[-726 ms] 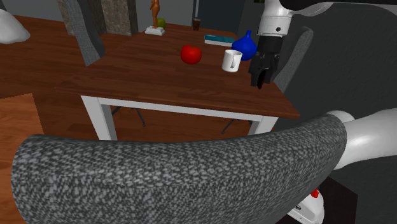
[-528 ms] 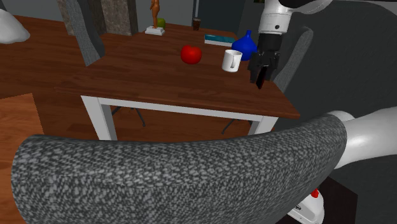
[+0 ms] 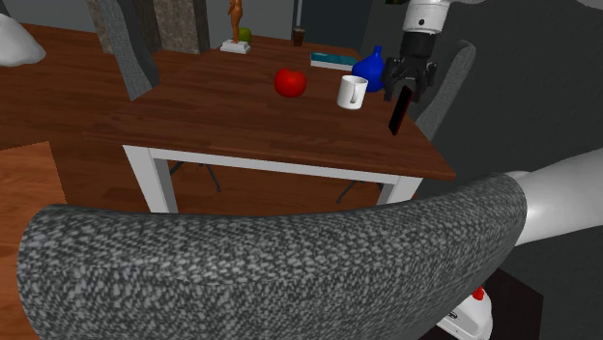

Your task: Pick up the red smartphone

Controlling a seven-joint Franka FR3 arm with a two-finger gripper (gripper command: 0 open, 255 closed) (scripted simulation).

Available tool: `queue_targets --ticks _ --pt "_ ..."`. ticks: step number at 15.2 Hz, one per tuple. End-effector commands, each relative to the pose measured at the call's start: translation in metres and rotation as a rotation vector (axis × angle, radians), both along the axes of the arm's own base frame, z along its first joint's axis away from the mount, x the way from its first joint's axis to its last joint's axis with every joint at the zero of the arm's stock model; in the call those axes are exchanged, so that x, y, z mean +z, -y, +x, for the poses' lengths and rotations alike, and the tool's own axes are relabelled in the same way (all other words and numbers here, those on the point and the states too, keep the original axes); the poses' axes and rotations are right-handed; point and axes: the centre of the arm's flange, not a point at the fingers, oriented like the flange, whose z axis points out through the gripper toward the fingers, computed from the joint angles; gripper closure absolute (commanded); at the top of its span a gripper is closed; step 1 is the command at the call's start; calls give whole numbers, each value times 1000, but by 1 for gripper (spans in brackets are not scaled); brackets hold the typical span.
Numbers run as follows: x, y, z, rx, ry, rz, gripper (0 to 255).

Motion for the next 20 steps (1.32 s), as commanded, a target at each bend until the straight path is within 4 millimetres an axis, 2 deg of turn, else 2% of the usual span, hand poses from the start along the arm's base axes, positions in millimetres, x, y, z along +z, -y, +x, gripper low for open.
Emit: queue_targets --ticks 1,5,6,13,15,16,20 --pt "10 26 2 -94 -1 -16 0" --pt "28 74 1 -276 -1 -48 0" --pt "30 78 0 -295 -1 -51 0" --pt "-10 78 0 -295 -1 -51 0" --pt "-10 78 0 -295 -1 -51 0" --pt "-10 78 0 -295 -1 -51 255" --pt "-10 79 0 -295 -1 -51 255"
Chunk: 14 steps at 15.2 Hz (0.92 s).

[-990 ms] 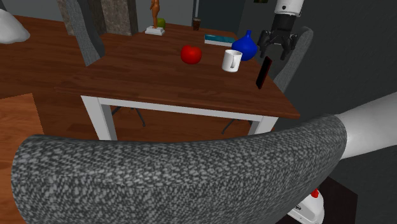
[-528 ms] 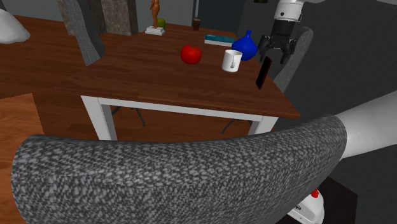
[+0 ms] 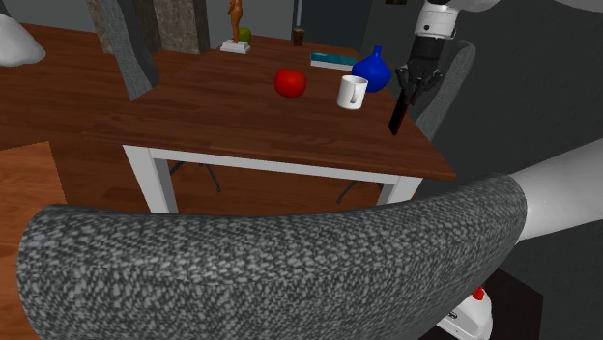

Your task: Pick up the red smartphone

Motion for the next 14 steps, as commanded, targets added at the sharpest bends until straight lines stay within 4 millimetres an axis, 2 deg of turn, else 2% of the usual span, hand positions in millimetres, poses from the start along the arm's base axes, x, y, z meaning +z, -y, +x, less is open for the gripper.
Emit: queue_targets --ticks 1,5,14 --pt "0 0 0 0 -1 0 255" --pt "0 0 0 0 -1 0 255" --pt "48 0 0 0 -1 0 255"
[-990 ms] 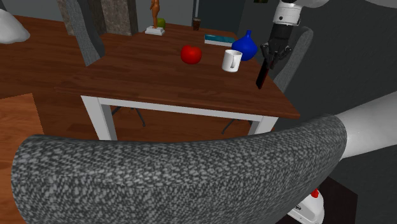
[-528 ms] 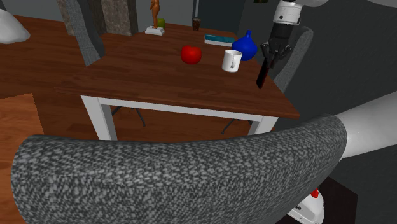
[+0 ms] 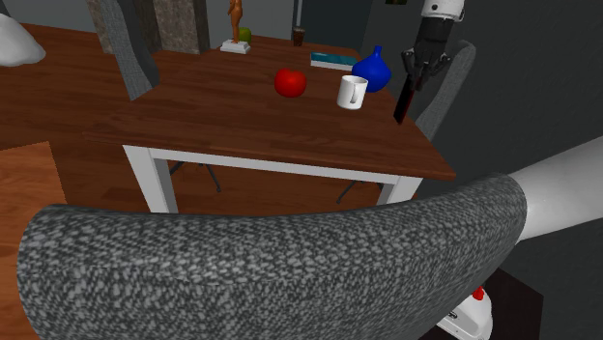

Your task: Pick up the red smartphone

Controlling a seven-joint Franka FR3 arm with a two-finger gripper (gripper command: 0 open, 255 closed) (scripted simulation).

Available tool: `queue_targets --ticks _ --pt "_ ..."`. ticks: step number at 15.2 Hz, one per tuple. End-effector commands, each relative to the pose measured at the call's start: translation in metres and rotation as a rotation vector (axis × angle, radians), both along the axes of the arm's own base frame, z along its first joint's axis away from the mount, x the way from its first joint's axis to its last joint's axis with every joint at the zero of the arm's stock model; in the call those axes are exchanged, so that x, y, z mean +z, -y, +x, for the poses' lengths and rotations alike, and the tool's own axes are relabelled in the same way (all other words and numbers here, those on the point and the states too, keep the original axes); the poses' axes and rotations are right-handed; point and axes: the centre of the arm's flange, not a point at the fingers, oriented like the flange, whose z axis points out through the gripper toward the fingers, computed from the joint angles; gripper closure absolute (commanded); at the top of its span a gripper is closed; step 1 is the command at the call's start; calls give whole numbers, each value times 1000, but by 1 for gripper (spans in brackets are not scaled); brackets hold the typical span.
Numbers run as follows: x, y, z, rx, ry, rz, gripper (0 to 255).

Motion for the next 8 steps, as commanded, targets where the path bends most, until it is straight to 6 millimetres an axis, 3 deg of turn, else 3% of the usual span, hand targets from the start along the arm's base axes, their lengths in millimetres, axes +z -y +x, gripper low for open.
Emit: queue_targets --ticks 1,6,8 --pt "11 0 1 0 0 0 255" --pt "37 0 1 0 0 0 255" --pt "38 0 1 0 0 0 255"
